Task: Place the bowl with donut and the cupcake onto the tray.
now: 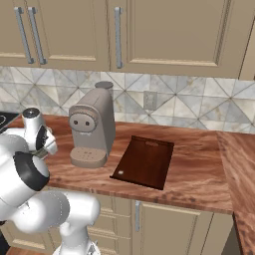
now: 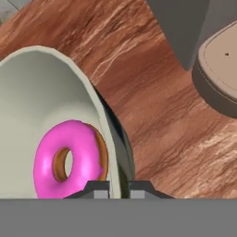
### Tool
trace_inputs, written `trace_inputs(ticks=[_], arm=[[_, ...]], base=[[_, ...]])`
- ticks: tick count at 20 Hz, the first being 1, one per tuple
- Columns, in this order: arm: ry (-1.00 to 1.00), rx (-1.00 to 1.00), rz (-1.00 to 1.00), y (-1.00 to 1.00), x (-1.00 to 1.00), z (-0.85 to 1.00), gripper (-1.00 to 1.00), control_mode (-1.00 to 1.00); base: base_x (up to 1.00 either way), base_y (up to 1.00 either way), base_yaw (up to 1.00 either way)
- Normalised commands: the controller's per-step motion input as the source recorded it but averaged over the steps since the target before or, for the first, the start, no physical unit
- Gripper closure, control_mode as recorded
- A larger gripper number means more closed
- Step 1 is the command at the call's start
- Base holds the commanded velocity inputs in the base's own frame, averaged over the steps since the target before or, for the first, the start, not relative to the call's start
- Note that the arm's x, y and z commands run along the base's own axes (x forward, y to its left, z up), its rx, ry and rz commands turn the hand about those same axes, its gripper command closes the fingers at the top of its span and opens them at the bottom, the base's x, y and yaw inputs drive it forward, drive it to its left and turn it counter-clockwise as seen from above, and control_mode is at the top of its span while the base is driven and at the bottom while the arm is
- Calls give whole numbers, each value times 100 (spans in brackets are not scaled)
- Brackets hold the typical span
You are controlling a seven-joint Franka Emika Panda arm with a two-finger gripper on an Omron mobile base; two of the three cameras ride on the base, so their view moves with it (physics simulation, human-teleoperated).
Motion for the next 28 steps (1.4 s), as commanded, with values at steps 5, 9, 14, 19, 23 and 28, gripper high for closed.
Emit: trace_inputs(ticks=[5, 9, 14, 19, 23, 28], arm=[[-7, 8, -13, -8, -26, 31, 100, -100], [-2, 11, -15, -36, -46, 26, 100, -100], [0, 10, -19, -45, -70, 21, 100, -100], [0, 7, -19, -54, -76, 21, 100, -100], [0, 7, -23, -59, -87, 23, 100, -100], [0, 9, -24, -71, -83, 20, 100, -100]], base=[[0, 0, 0], [0, 0, 0], [0, 0, 0], [0, 0, 0], [0, 0, 0], [0, 0, 0]])
